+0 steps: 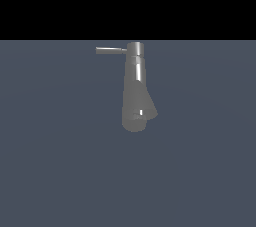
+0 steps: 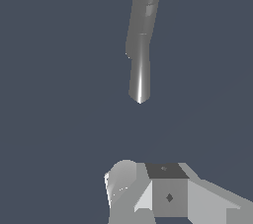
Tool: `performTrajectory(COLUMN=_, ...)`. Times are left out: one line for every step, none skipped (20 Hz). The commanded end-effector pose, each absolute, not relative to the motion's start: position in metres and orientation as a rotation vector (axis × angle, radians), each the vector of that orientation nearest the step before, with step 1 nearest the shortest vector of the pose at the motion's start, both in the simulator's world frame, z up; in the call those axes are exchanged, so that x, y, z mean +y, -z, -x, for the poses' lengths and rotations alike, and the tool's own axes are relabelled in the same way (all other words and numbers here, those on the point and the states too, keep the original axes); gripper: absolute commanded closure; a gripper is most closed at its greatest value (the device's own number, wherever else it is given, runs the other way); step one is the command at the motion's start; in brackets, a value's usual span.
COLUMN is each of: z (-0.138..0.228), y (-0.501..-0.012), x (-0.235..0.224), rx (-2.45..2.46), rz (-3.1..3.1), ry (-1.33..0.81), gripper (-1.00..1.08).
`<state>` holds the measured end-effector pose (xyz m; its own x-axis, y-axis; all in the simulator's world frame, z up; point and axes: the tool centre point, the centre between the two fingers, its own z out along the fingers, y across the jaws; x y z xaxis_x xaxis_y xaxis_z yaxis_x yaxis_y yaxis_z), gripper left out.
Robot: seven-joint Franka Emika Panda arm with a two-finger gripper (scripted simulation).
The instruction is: Turn on the faucet by rotating a designated handle.
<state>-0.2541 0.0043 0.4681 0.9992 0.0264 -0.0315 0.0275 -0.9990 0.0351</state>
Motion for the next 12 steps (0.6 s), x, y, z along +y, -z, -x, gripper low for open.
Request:
performTrajectory(z=0.254, y=-0.468, x=0.004, rx=0.042, rz=-3.105, ry=0.048, gripper=1.08)
performTrajectory(z=0.254, y=-0.468, x=0.004, rx=0.041, rz=-3.105, ry=0.048, gripper=1.08)
performTrajectory(z=0.254, y=-0.468, x=0.004, rx=0.038, rz=-3.105, ry=0.048, gripper=1.08)
performTrajectory(z=0.253, y=-0.468, x=0.004, rx=0.034, rz=-3.104, ry=0.048, gripper=1.08)
performTrajectory(z=0.252, y=-0.468, x=0.005, rx=0.027, rz=-3.103, ry=0.048, gripper=1.08)
performTrajectory(z=0.251, y=-0.468, x=0.005, rx=0.018, rz=-3.102, ry=0.048, gripper=1.08)
performTrajectory(z=0.249, y=-0.468, x=0.005, rx=0.008, rz=-3.101, ry=0.048, gripper=1.08)
performTrajectory(z=0.248, y=-0.468, x=0.005, rx=-0.004, rz=-3.099, ry=0.048, gripper=1.08)
performTrajectory(z=0.245, y=-0.468, x=0.005, rx=-0.018, rz=-3.097, ry=0.047, gripper=1.08)
performTrajectory(z=0.243, y=-0.468, x=0.005, rx=-0.034, rz=-3.094, ry=0.047, gripper=1.08)
performTrajectory(z=0.241, y=-0.467, x=0.006, rx=-0.051, rz=-3.092, ry=0.047, gripper=1.08)
performTrajectory(z=0.238, y=-0.467, x=0.006, rx=-0.07, rz=-3.089, ry=0.046, gripper=1.08)
